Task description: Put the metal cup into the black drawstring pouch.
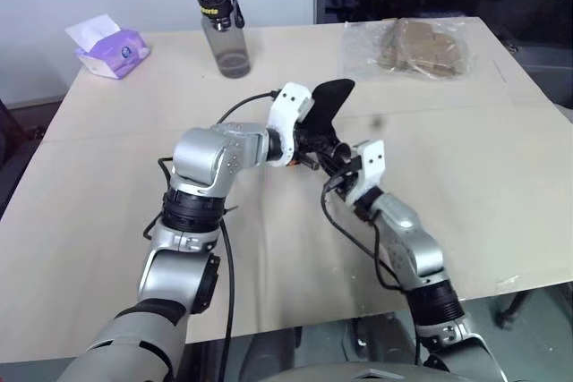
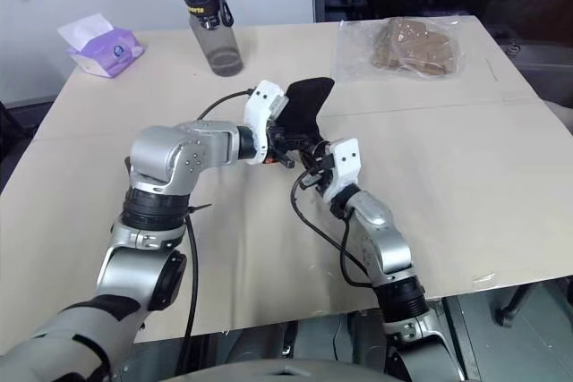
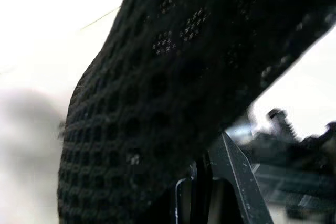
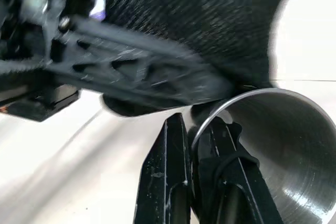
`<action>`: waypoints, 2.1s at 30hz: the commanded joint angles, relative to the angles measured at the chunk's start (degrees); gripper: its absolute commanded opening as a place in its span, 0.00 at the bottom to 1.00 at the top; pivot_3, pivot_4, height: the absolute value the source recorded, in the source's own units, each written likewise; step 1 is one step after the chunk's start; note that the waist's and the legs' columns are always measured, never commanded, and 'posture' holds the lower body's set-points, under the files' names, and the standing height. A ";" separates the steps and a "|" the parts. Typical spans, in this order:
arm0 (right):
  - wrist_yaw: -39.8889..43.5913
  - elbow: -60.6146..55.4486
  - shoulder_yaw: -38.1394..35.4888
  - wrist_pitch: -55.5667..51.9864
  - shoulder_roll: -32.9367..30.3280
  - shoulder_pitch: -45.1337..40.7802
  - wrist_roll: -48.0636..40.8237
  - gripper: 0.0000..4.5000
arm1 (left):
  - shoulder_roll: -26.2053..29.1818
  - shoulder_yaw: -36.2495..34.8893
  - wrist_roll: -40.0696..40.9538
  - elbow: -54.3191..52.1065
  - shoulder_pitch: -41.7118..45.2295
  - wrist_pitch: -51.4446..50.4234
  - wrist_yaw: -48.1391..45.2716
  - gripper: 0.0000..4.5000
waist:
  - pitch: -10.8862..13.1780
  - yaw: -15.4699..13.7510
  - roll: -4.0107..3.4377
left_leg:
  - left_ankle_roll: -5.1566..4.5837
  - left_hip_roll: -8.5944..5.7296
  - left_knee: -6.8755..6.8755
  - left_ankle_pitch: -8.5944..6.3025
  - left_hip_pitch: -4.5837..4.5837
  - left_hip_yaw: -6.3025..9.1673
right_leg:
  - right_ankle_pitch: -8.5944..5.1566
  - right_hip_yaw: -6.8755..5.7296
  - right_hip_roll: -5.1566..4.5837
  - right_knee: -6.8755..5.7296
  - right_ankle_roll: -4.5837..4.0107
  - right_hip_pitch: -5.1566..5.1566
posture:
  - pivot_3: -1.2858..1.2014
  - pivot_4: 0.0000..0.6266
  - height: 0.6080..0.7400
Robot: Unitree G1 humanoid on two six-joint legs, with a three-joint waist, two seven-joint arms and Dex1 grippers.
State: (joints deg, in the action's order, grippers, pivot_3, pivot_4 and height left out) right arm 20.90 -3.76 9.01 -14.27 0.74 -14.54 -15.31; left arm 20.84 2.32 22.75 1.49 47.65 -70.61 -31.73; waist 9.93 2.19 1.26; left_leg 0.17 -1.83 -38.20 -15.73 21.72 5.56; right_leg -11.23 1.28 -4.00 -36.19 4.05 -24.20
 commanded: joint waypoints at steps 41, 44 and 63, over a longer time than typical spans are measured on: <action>7.73 -4.15 -6.02 -5.49 5.80 3.26 -31.35 0.00 | -7.55 -19.41 2.88 10.93 5.00 -16.26 12.71 0.00 | 0.00 0.15 -0.01 | 0.06 -0.07 0.11 0.01 0.11 0.28 | 0.00 0.18 -0.01 -0.20 0.00 -0.36 | 0.52 0.24 1.00; 9.17 -1.07 -4.32 -5.35 6.44 2.40 -29.76 0.00 | -8.79 -22.00 3.06 11.30 5.83 -17.10 13.97 0.00 | 0.00 0.19 0.00 | 0.06 -0.07 0.10 0.01 0.09 0.24 | 0.00 0.21 -0.01 -0.21 0.00 -0.36 | 0.52 0.24 1.00; 5.13 22.93 -0.15 14.15 6.79 -9.07 -6.26 0.00 | -12.61 -27.65 5.17 6.21 5.32 -21.89 18.20 0.00 | -0.10 0.00 0.13 | 0.43 -0.08 0.09 0.23 -0.10 0.09 | 0.03 0.20 0.05 -0.56 -0.04 -0.31 | 0.52 0.24 1.00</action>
State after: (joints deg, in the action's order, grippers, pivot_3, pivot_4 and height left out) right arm 27.74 18.48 6.69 -3.08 7.27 -22.54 -26.57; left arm 8.70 -27.34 25.87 9.24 53.47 -91.12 -12.53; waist 9.83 2.20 1.39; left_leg 0.63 -1.91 -38.12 -15.48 21.62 5.68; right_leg -11.20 1.44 -3.95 -36.76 4.00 -24.49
